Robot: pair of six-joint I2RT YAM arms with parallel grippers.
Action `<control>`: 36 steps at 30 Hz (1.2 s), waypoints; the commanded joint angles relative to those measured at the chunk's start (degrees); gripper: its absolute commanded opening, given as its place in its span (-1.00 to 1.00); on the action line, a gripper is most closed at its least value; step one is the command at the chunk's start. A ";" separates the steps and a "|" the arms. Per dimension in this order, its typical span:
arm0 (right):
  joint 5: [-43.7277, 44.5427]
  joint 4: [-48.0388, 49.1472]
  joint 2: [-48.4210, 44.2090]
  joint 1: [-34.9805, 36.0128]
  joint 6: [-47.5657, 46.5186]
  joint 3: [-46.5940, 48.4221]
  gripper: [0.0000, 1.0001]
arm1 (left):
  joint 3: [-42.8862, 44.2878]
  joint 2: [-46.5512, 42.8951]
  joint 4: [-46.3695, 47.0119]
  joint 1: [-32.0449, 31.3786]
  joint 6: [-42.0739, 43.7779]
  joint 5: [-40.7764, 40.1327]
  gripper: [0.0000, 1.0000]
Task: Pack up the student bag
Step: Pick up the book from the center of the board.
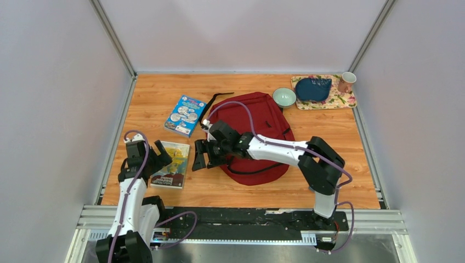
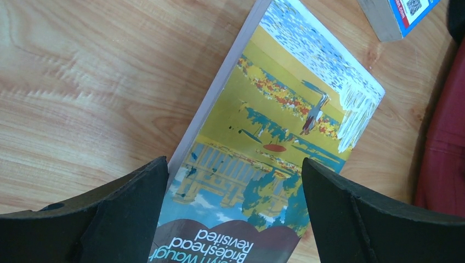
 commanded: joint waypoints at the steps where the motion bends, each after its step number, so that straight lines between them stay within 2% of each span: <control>1: -0.17 -1.49 5.16 0.16 1.51 6.26 0.59 | -0.90 0.94 -0.36 0.45 1.33 3.37 0.96; 5: 1.14 -2.71 10.00 0.25 2.47 9.95 0.60 | -1.43 2.61 0.26 0.45 1.50 8.63 0.95; 13: 4.66 -3.42 16.42 0.16 3.79 13.90 0.63 | -3.01 1.21 0.43 0.45 1.16 18.31 0.81; 19: 4.23 -3.95 20.64 -0.10 3.88 16.81 0.63 | -3.28 1.38 1.66 0.45 0.72 21.48 0.65; 22: 3.35 -3.60 21.79 -0.19 3.88 17.16 0.61 | -4.33 1.30 3.85 0.45 -0.33 24.81 0.45; 26: 1.94 -1.84 21.61 -0.19 3.97 15.50 0.42 | -6.09 0.59 7.64 0.45 -3.06 30.70 0.13; 34: 1.68 -0.08 20.82 -0.19 4.23 13.91 0.30 | -5.56 -1.96 8.70 0.45 -5.26 31.95 -0.24; 35: 1.68 -0.17 20.74 -0.27 4.14 13.82 0.30 | -5.13 -2.04 8.44 0.45 -5.00 31.86 -0.60; 36: 1.85 -0.08 20.39 -0.36 4.06 13.74 0.30 | -4.77 -2.13 8.00 0.36 -4.74 31.51 -0.74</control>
